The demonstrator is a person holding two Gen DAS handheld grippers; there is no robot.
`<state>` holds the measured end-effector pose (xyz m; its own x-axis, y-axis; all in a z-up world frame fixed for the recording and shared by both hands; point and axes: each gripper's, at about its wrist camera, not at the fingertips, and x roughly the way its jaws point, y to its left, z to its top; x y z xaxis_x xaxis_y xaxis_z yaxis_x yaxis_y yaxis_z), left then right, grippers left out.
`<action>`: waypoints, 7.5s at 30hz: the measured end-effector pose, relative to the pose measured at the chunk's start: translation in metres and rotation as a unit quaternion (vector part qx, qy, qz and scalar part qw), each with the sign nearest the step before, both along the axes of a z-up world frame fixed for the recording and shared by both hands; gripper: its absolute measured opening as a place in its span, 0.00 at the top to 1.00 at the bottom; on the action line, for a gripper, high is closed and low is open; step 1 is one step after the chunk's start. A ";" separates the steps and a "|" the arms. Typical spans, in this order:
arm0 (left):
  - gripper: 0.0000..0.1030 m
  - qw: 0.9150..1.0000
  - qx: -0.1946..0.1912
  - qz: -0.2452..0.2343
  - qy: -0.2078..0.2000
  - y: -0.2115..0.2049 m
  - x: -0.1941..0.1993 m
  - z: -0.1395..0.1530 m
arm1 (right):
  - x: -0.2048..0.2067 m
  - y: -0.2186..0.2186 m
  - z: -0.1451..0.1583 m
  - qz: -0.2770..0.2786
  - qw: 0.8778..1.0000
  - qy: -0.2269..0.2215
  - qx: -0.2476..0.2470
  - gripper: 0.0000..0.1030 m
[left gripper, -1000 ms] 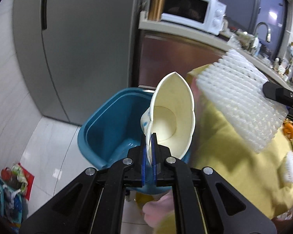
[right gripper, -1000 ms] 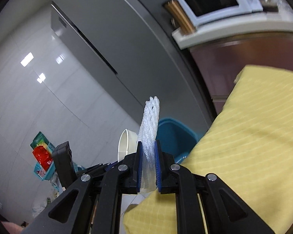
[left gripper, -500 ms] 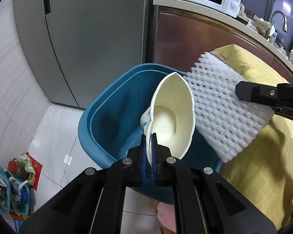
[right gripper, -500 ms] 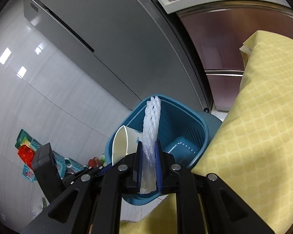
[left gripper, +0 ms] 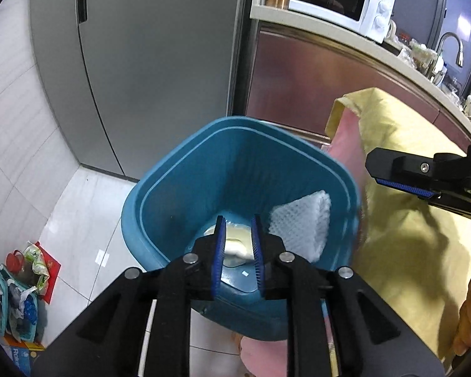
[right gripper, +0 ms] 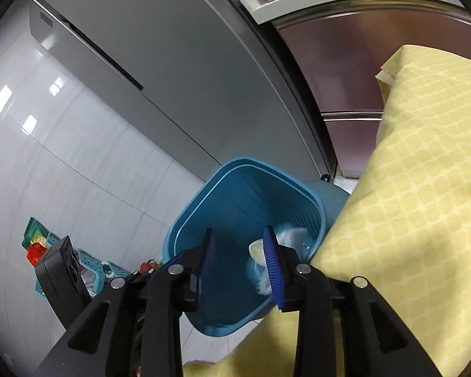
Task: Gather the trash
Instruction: 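Carry both items to the teal bin and open both grippers over it, then move both tools back over the table toward the remaining trash, then grasp the foam net with the left gripper while the right gripper grasps the green wrapper, then carry the net and wrapper to the teal bin and release both, then move both tools back over the table toward the dotted cup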
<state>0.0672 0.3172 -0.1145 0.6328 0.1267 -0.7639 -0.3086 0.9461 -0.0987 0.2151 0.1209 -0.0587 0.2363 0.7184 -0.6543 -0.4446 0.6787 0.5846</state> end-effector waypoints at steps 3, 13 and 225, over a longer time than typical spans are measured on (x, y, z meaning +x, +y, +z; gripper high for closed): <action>0.78 1.000 0.000 -0.007 -0.018 -0.010 -0.007 0.012 | -0.005 -0.011 0.011 -0.004 1.000 -0.012 0.009 0.70; 0.62 0.988 -0.008 -0.118 -0.098 -0.078 -0.036 0.066 | -0.039 -0.085 0.074 -0.003 0.995 -0.093 0.036 0.57; 0.60 0.973 -0.084 -0.178 -0.118 -0.102 -0.044 0.061 | -0.051 -0.146 0.066 0.049 0.989 -0.140 -0.005 0.47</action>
<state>0.0235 0.2152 -0.0536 0.7744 -0.2471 -0.5825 0.0868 0.9534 -0.2890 0.1637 -0.0250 0.0077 0.3379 0.7412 -0.5801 -0.6525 0.6286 0.4231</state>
